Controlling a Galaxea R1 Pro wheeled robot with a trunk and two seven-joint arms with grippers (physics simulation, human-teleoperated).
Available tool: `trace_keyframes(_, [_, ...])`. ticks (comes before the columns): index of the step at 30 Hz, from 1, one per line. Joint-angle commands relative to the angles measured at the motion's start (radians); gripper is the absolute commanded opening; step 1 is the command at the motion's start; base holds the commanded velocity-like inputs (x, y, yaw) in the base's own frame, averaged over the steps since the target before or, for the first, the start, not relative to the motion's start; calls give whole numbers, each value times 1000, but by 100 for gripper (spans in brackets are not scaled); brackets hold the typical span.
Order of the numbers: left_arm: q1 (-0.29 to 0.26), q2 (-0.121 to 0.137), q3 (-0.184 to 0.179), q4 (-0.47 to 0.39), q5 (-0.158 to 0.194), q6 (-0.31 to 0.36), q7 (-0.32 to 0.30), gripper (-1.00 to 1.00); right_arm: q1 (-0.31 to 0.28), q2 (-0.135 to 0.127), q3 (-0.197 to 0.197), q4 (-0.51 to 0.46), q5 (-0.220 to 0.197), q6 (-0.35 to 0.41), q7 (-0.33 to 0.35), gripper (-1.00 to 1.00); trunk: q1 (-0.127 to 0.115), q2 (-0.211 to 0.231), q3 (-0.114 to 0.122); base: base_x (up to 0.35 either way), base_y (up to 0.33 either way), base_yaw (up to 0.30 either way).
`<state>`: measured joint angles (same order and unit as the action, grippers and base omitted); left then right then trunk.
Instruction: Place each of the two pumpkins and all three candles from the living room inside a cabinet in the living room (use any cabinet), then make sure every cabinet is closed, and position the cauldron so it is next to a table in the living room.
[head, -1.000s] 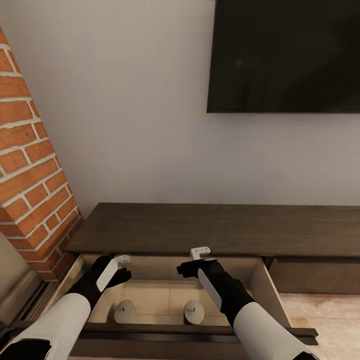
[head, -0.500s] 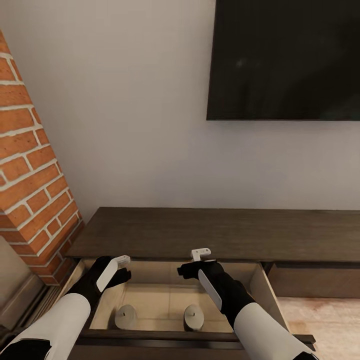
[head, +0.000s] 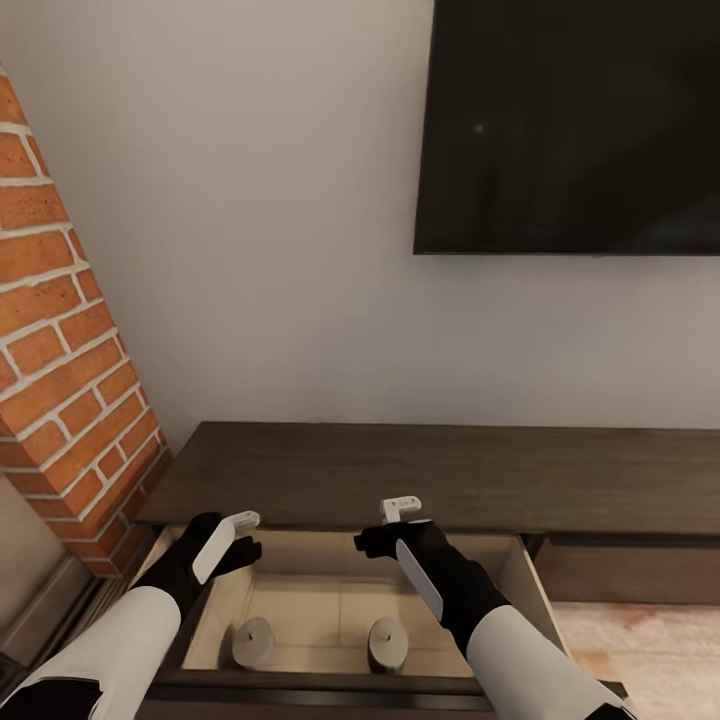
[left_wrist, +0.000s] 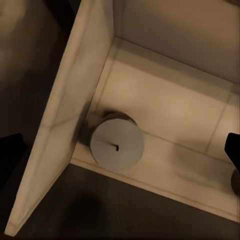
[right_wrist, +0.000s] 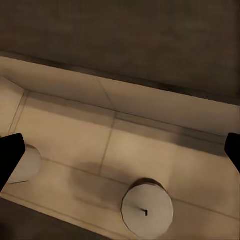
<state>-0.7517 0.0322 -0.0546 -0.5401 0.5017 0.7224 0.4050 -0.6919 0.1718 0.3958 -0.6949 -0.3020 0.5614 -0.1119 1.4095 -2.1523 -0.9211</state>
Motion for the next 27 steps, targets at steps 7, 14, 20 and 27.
trace_keyframes(7, [0,0,1,0,0,0,0,100,0,0,0,0,1,0,0,100,-27,49,15,0,0,157])
trace_keyframes(14, [0,0,1,2,0,0,0,100,0,0,0,0,1,0,0,100,-54,98,28,0,0,193])
trace_keyframes(20, [0,0,1,4,0,0,0,100,0,3,0,0,0,-1,0,100,-77,140,40,0,0,215])
trace_keyframes(27, [0,0,0,6,-1,-1,0,100,2,3,1,15,1,-10,-8,100,-104,189,55,0,0,233])
